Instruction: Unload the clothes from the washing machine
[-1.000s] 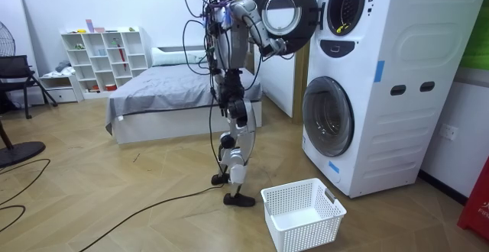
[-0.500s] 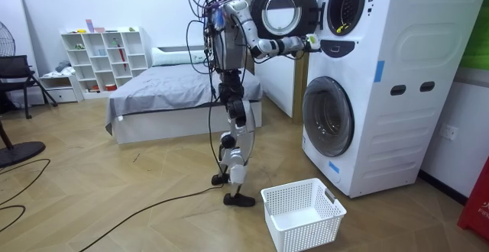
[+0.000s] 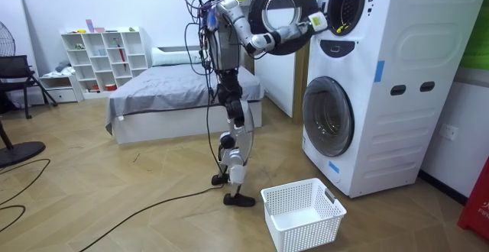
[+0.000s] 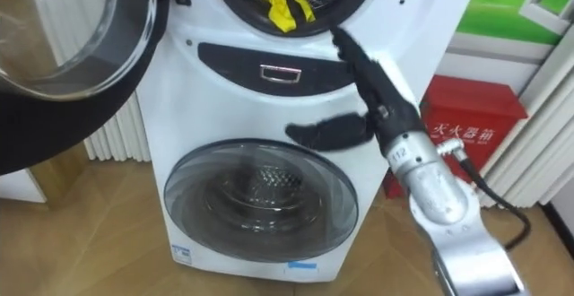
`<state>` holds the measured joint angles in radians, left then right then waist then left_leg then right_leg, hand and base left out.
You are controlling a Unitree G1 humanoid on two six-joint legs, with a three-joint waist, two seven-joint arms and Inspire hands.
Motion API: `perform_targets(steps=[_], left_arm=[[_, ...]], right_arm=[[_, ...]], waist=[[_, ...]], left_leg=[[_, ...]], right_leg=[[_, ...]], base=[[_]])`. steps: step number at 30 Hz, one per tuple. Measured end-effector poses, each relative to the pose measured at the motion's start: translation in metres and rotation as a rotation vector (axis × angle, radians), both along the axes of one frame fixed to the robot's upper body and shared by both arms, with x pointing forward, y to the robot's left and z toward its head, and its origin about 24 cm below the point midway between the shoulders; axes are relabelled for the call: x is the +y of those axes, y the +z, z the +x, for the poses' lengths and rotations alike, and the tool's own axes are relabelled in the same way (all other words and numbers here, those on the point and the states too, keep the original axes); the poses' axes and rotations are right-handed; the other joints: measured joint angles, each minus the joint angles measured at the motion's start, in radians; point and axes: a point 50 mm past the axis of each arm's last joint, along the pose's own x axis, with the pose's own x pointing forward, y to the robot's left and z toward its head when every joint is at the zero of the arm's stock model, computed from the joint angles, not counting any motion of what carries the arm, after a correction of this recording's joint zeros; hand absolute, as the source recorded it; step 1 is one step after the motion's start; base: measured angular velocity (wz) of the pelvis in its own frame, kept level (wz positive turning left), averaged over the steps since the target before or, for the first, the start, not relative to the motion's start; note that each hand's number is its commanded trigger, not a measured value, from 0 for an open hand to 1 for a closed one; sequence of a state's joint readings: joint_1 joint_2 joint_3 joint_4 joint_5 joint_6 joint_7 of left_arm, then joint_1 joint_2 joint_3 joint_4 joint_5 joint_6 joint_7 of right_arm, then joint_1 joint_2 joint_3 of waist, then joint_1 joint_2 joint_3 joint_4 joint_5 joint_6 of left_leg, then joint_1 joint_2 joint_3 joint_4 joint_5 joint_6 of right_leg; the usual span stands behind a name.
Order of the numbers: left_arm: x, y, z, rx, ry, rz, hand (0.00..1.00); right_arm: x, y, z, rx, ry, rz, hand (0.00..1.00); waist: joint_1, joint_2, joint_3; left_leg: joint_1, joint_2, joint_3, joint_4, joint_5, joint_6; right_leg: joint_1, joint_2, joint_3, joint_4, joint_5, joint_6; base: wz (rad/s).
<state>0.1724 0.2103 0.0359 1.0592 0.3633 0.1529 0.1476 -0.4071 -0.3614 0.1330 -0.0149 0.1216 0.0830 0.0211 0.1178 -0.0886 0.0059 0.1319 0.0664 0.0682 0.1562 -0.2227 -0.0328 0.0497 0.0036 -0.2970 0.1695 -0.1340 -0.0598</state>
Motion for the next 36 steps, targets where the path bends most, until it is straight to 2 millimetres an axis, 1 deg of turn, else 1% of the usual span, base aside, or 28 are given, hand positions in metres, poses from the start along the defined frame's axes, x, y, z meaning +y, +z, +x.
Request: perform_targets(steps=[2, 5, 7, 9, 10, 11, 12, 13, 14, 16, 17, 18, 19, 21, 22, 23, 24, 25, 26, 27, 28, 29, 30, 32, 33, 34, 35, 36], left_arm=[[0.000, 0.000, -0.003, 0.005, 0.001, 0.000, 0.00], [0.000, 0.000, -0.007, 0.011, 0.003, 0.001, 0.00], [0.000, 0.000, -0.006, 0.005, 0.002, 0.005, 0.00], [0.001, 0.000, -0.007, -0.001, 0.011, 0.016, 0.00], [0.001, 0.000, -0.006, -0.002, 0.012, 0.016, 0.00], [-0.001, -0.001, -0.007, 0.001, 0.009, 0.012, 0.00], [-0.002, -0.001, -0.009, 0.006, 0.010, 0.009, 0.00], [-0.004, -0.002, -0.015, 0.023, 0.017, 0.001, 0.00], [-0.003, -0.002, -0.022, 0.040, 0.026, -0.001, 0.00], [-0.003, -0.003, -0.029, 0.057, 0.037, -0.007, 0.00], [-0.004, -0.003, -0.029, 0.064, 0.038, -0.020, 0.00], [-0.004, -0.003, -0.029, 0.067, 0.039, -0.023, 0.00], [-0.003, -0.003, -0.030, 0.073, 0.042, -0.024, 0.00], [-0.004, -0.003, -0.031, 0.082, 0.043, -0.034, 0.00], [-0.004, -0.003, -0.033, 0.086, 0.045, -0.037, 0.00], [-0.002, -0.003, -0.032, 0.083, 0.042, -0.035, 0.00], [0.000, -0.002, -0.030, 0.074, 0.038, -0.033, 0.00], [0.000, -0.001, -0.025, 0.054, 0.031, -0.034, 0.00], [-0.001, -0.002, -0.023, 0.042, 0.027, -0.040, 0.00], [-0.002, -0.002, -0.022, 0.041, 0.027, -0.042, 0.00], [-0.002, -0.002, -0.018, 0.029, 0.024, -0.044, 0.00], [-0.002, -0.001, -0.013, 0.014, 0.024, -0.043, 0.00], [-0.001, -0.001, -0.011, 0.008, 0.025, -0.042, 0.00], [0.000, 0.000, 0.000, -0.015, 0.023, -0.051, 0.00], [0.000, 0.000, 0.001, -0.016, 0.025, -0.055, 0.00], [-0.001, 0.000, 0.005, -0.026, 0.030, -0.063, 0.00], [-0.001, 0.001, 0.008, -0.036, 0.029, -0.065, 0.00], [-0.001, 0.001, 0.010, -0.041, 0.027, -0.064, 0.00]], right_arm=[[0.004, 0.011, 0.003, -0.023, 0.033, 0.058, 0.00], [0.009, 0.021, 0.000, -0.045, 0.088, 0.140, 0.00], [0.010, 0.022, -0.001, -0.059, 0.088, 0.139, 0.00], [0.011, 0.022, -0.001, -0.060, 0.090, 0.146, 0.00], [0.012, 0.019, 0.000, -0.050, 0.091, 0.145, 0.00], [0.015, 0.015, 0.000, -0.036, 0.099, 0.141, 0.00], [0.017, 0.014, 0.000, -0.031, 0.107, 0.142, 0.00], [0.022, 0.010, 0.001, -0.021, 0.121, 0.140, 0.00], [0.025, 0.005, 0.002, -0.001, 0.128, 0.144, 0.00], [0.022, -0.001, 0.004, 0.026, 0.107, 0.154, 0.00], [0.020, -0.003, 0.005, 0.033, 0.086, 0.156, 0.00], [0.020, -0.004, 0.006, 0.035, 0.083, 0.158, 0.00], [0.020, -0.004, 0.006, 0.040, 0.087, 0.170, 0.00], [0.021, -0.004, 0.006, 0.046, 0.093, 0.187, 0.00], [0.022, -0.005, 0.006, 0.049, 0.093, 0.191, 0.00], [0.022, -0.004, 0.006, 0.044, 0.086, 0.195, 0.00], [0.021, -0.004, 0.006, 0.043, 0.080, 0.199, 0.00], [0.018, -0.003, 0.006, 0.040, 0.063, 0.201, 0.00], [0.017, -0.003, 0.007, 0.038, 0.054, 0.205, 0.00], [0.016, -0.002, 0.007, 0.034, 0.049, 0.205, 0.00], [0.015, -0.002, 0.007, 0.032, 0.039, 0.202, 0.00], [0.014, -0.001, 0.007, 0.029, 0.031, 0.202, 0.00], [0.013, -0.001, 0.007, 0.028, 0.029, 0.202, 0.00], [0.013, 0.006, 0.005, -0.004, 0.038, 0.213, 0.00], [0.014, 0.007, 0.004, -0.012, 0.041, 0.213, 0.00], [0.012, 0.010, 0.004, -0.027, 0.038, 0.215, 0.00], [0.010, 0.011, 0.003, -0.036, 0.033, 0.214, 0.00], [0.009, 0.012, 0.003, -0.040, 0.029, 0.211, 0.00]], waist=[[0.003, 0.004, -0.0023], [0.009, 0.005, -0.0024], [0.028, 0.006, -0.0023], [0.053, 0.003, -0.0025], [0.060, -0.001, -0.0020], [0.069, 0.004, 0.0009], [0.076, 0.010, 0.0050], [0.084, 0.017, 0.0088], [0.083, 0.026, 0.0072], [0.074, 0.021, 0.0066], [0.074, 0.014, 0.0062], [0.080, 0.011, 0.0066], [0.085, 0.010, 0.0077], [0.089, 0.009, 0.0078], [0.102, 0.005, 0.0027], [0.105, -0.003, -0.0035], [0.100, -0.012, -0.0071], [0.092, -0.026, -0.0109], [0.093, -0.032, -0.0143], [0.088, -0.034, -0.0155], [0.083, -0.033, -0.0142], [0.082, -0.029, -0.0101], [0.081, -0.028, -0.0087], [0.065, -0.021, -0.0016], [0.057, -0.020, -0.0019], [0.045, -0.016, 0.0019], [0.039, -0.015, 0.0023], [0.034, -0.015, 0.0020]], left_leg=[[0.000, 0.001, -0.001, 0.003, 0.000, 0.000], [-0.003, 0.004, -0.001, 0.008, -0.001, 0.000], [-0.002, 0.009, 0.002, 0.021, -0.007, -0.001], [-0.022, 0.014, 0.004, 0.079, -0.019, -0.009], [-0.060, 0.016, 0.007, 0.176, -0.035, -0.016], [-0.098, 0.029, 0.006, 0.290, -0.044, -0.018], [-0.118, 0.033, 0.005, 0.351, -0.046, -0.020], [-0.164, 0.049, 0.001, 0.460, -0.043, -0.020], [-0.196, 0.062, -0.001, 0.542, -0.038, -0.023], [-0.235, 0.062, -0.001, 0.556, -0.041, -0.030], [-0.279, 0.059, 0.000, 0.535, -0.044, -0.026], [-0.302, 0.058, 0.008, 0.515, -0.044, -0.026], [-0.348, 0.055, 0.012, 0.449, -0.037, -0.027], [-0.397, 0.043, 0.007, 0.302, 0.010, -0.027], [-0.406, 0.040, 0.009, 0.232, 0.097, -0.022], [-0.397, 0.028, 0.007, 0.186, 0.165, -0.014], [-0.390, 0.015, 0.002, 0.169, 0.189, -0.003], [-0.374, -0.007, 0.004, 0.159, 0.205, 0.011], [-0.365, -0.023, 0.012, 0.165, 0.198, 0.023], [-0.362, -0.031, 0.012, 0.167, 0.190, 0.027], [-0.354, -0.044, 0.012, 0.173, 0.174, 0.035], [-0.347, -0.054, 0.013, 0.179, 0.159, 0.040], [-0.346, -0.061, 0.013, 0.184, 0.153, 0.042], [-0.346, -0.082, 0.014, 0.209, 0.117, 0.051], [-0.345, -0.088, 0.017, 0.209, 0.110, 0.055], [-0.341, -0.100, 0.023, 0.215, 0.095, 0.063], [-0.330, -0.105, 0.038, 0.212, 0.081, 0.073], [-0.321, -0.112, 0.039, 0.210, 0.073, 0.076]], right_leg=[[0.001, 0.001, 0.000, 0.001, 0.000, 0.000], [0.002, 0.005, -0.002, 0.000, -0.001, -0.001], [0.002, 0.014, 0.001, 0.005, -0.003, -0.006], [-0.014, 0.013, 0.009, 0.043, -0.020, -0.014], [-0.014, 0.008, 0.014, 0.062, -0.041, -0.016], [-0.007, -0.001, 0.017, 0.083, -0.052, -0.022], [-0.001, 0.000, 0.021, 0.091, -0.061, -0.026], [0.008, 0.003, 0.023, 0.102, -0.077, -0.035], [0.010, 0.009, 0.025, 0.125, -0.097, -0.043], [0.011, 0.011, 0.025, 0.146, -0.123, -0.045], [0.011, 0.009, 0.024, 0.148, -0.135, -0.053], [0.010, 0.008, 0.024, 0.147, -0.137, -0.053], [0.012, 0.008, 0.024, 0.143, -0.143, -0.049], [0.020, 0.003, 0.023, 0.141, -0.154, -0.039], [0.027, -0.008, 0.023, 0.142, -0.165, -0.032], [0.039, -0.015, 0.026, 0.138, -0.172, -0.014], [0.039, -0.021, 0.025, 0.137, -0.175, -0.005], [0.044, -0.037, 0.024, 0.128, -0.183, 0.009], [0.059, -0.054, 0.021, 0.109, -0.179, 0.019], [0.069, -0.059, 0.020, 0.103, -0.177, 0.024], [0.083, -0.073, 0.020, 0.103, -0.174, 0.031], [0.091, -0.085, 0.022, 0.103, -0.175, 0.038], [0.094, -0.093, 0.024, 0.103, -0.177, 0.043], [0.104, -0.117, 0.025, 0.110, -0.189, 0.066], [0.107, -0.125, 0.024, 0.119, -0.193, 0.073], [0.097, -0.140, 0.026, 0.164, -0.201, 0.087], [0.069, -0.157, 0.042, 0.237, -0.205, 0.094], [0.052, -0.167, 0.049, 0.279, -0.205, 0.094]], base=[[0.00], [0.00], [-0.06], [-0.09], [-0.08], [-0.12], [-0.27], [-0.22], [-0.09], [0.24], [0.17], [0.00], [-0.03], [-0.09], [-0.20], [-0.09], [0.13], [0.13], [0.09], [0.10], [0.14], [0.07], [-0.07], [-0.03], [0.07], [0.00], [-0.05], [-0.06]])
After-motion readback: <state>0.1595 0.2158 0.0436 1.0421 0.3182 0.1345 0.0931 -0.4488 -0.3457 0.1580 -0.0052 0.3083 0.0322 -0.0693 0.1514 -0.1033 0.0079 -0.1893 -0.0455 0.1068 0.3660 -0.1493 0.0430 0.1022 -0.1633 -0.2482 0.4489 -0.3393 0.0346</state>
